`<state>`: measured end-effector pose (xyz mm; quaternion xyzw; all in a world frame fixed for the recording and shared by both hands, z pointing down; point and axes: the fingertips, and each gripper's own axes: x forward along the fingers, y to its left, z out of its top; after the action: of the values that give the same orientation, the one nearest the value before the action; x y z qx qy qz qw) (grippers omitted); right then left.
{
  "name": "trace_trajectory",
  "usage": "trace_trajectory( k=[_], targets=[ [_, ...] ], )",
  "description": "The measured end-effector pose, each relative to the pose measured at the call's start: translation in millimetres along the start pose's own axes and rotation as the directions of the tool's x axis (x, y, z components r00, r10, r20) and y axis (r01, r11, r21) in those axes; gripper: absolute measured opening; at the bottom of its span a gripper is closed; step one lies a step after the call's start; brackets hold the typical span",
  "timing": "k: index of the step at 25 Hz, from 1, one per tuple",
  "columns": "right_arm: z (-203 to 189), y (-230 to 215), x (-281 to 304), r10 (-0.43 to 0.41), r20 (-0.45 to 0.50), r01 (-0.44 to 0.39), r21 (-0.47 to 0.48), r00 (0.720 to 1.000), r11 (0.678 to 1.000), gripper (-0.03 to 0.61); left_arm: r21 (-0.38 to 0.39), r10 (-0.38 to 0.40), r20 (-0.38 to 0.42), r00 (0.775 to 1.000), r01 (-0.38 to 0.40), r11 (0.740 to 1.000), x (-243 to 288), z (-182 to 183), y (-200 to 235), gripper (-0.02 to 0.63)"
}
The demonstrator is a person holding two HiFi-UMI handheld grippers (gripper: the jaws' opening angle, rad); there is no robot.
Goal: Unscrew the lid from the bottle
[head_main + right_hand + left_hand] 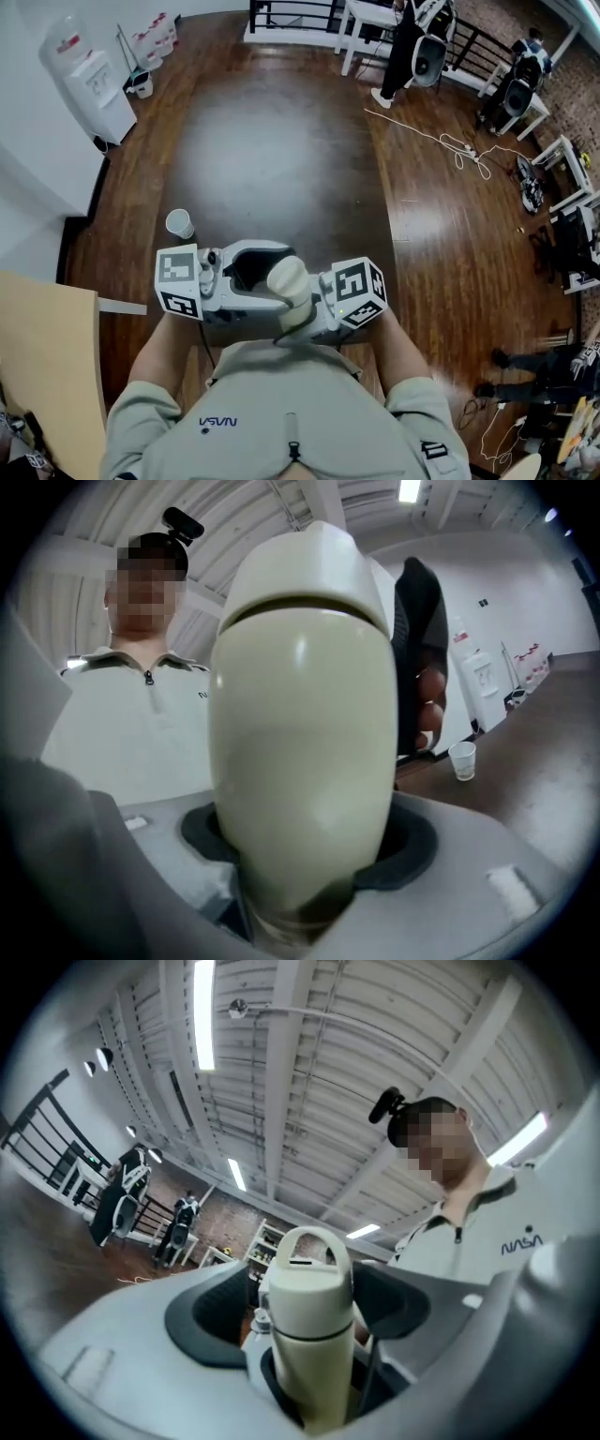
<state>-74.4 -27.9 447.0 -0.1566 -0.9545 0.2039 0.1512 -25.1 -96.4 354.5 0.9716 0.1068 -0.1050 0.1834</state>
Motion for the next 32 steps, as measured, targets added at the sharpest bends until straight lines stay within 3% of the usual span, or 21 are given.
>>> trace_trajectory(
  k=[5, 12, 15, 17, 19, 21, 24, 26, 27, 29, 32],
  targets=[
    [-3, 6, 9, 0.056, -0.029, -0.056, 0.004, 0.998, 0.998, 0.299, -0.009, -0.109, -0.038, 0.993, 0.109, 0.994, 12, -4, -14, 0.313],
    [-7, 4, 6, 0.030, -0.049, -0.030, -0.002, 0.998, 1.000, 0.299, 0.022, -0.085, -0.053, 0.995, 0.086, 0.996, 15, -7, -14, 0.306],
    [-5, -8, 4, -0.052, -0.044, 0.051, -0.023, 0.998, 0.998, 0.299, 0.062, -0.029, -0.051, 0.998, 0.032, 0.998, 15, -3, -9, 0.305],
    [-4, -27, 0, -0.182, -0.036, 0.180, -0.053, 0.983, 0.982, 0.299, 0.118, 0.057, -0.052, 0.997, -0.050, 0.992, 15, -2, -1, 0.305],
    [-3, -53, -7, -0.366, -0.020, 0.363, -0.095, 0.930, 0.927, 0.299, 0.200, 0.180, -0.046, 0.983, -0.167, 0.965, 13, -2, 10, 0.305],
    [0, -80, -17, -0.552, 0.014, 0.548, -0.138, 0.834, 0.825, 0.299, 0.288, 0.308, -0.021, 0.951, -0.290, 0.913, 11, -1, 21, 0.305],
    [7, -108, -35, -0.762, 0.084, 0.764, -0.160, 0.642, 0.625, 0.299, 0.363, 0.474, 0.042, 0.880, -0.455, 0.813, 9, 1, 34, 0.305],
    [6, -121, -48, -0.855, 0.117, 0.860, -0.147, 0.505, 0.488, 0.299, 0.371, 0.570, 0.083, 0.818, -0.556, 0.744, 10, 0, 42, 0.305],
    [4, -124, -53, -0.883, 0.129, 0.890, -0.131, 0.451, 0.436, 0.299, 0.371, 0.610, 0.099, 0.786, -0.598, 0.711, 10, -3, 45, 0.304],
    [-2, -127, -59, -0.912, 0.141, 0.923, -0.090, 0.385, 0.375, 0.299, 0.366, 0.667, 0.116, 0.736, -0.656, 0.660, 11, -12, 50, 0.304],
    [-9, -124, -62, -0.924, 0.142, 0.935, -0.056, 0.355, 0.350, 0.299, 0.351, 0.694, 0.116, 0.710, -0.683, 0.640, 19, -15, 48, 0.304]
  ],
)
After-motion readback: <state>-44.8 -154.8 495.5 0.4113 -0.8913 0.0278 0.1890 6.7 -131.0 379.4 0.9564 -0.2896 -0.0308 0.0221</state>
